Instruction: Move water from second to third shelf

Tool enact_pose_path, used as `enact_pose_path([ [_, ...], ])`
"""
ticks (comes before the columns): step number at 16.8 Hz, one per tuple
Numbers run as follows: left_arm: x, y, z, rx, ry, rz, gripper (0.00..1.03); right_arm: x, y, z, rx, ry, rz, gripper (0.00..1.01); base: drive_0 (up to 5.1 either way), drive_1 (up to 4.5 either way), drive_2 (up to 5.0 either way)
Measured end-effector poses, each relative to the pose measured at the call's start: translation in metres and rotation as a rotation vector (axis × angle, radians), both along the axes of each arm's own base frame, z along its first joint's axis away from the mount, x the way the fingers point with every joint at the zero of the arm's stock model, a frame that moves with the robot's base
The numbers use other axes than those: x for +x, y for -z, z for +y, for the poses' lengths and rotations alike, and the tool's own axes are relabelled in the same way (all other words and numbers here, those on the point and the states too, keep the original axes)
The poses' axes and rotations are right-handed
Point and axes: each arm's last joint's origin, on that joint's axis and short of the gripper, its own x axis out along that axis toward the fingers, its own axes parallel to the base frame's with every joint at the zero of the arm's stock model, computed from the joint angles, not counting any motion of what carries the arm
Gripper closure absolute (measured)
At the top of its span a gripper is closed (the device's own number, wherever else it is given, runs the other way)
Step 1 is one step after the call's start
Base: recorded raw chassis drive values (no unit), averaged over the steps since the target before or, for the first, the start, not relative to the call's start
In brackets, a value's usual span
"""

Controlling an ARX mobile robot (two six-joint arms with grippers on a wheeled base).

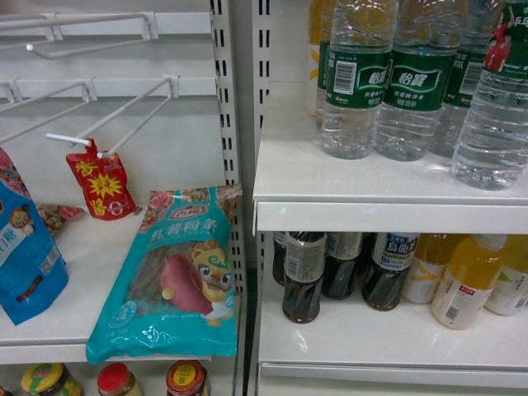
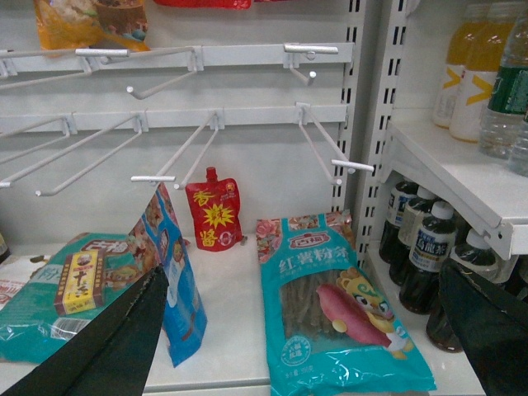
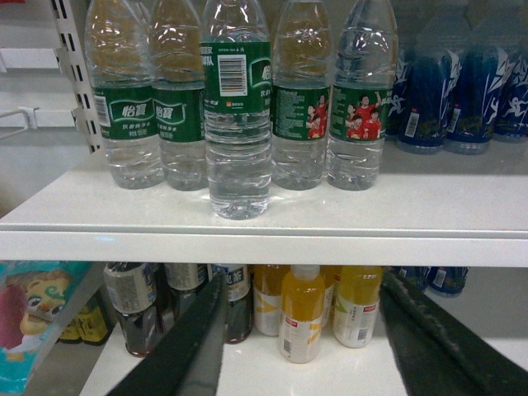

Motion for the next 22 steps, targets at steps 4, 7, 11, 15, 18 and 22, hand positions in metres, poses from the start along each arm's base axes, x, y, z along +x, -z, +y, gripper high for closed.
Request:
enact_pose_path([
  [4, 0.0, 0.0, 0.0, 0.0, 0.0, 0.0, 0.05, 0.0, 0.0, 0.0, 0.0, 0.0, 0.0, 0.01, 0.0, 0.0, 0.0],
  [7, 0.0, 0.0, 0.0, 0.0, 0.0, 0.0, 0.05, 0.0, 0.0, 0.0, 0.002, 0.0, 0.0, 0.03, 0.0, 0.0, 0.0],
  [11, 0.0, 0.0, 0.0, 0.0, 0.0, 0.0, 0.05, 0.0, 0.0, 0.0, 0.002, 0.0, 0.0, 0.03, 0.0, 0.0, 0.0],
  [15, 0.0, -0.0001, 0.0, 0.0, 0.0, -0.001, 0.05, 0.0, -0.0002, 0.0, 0.002, 0.0, -0.002, 0.03, 0.0, 0.0, 0.0],
  [18, 0.0, -0.0001, 0.0, 0.0, 0.0, -0.001, 0.05, 0.0, 0.0, 0.0, 0.002, 0.0, 0.0, 0.03, 0.0, 0.0, 0.0],
  [22, 0.0, 0.0, 0.0, 0.0, 0.0, 0.0, 0.05, 0.0, 0.0, 0.0, 0.002, 0.0, 0.0, 0.03, 0.0, 0.0, 0.0],
])
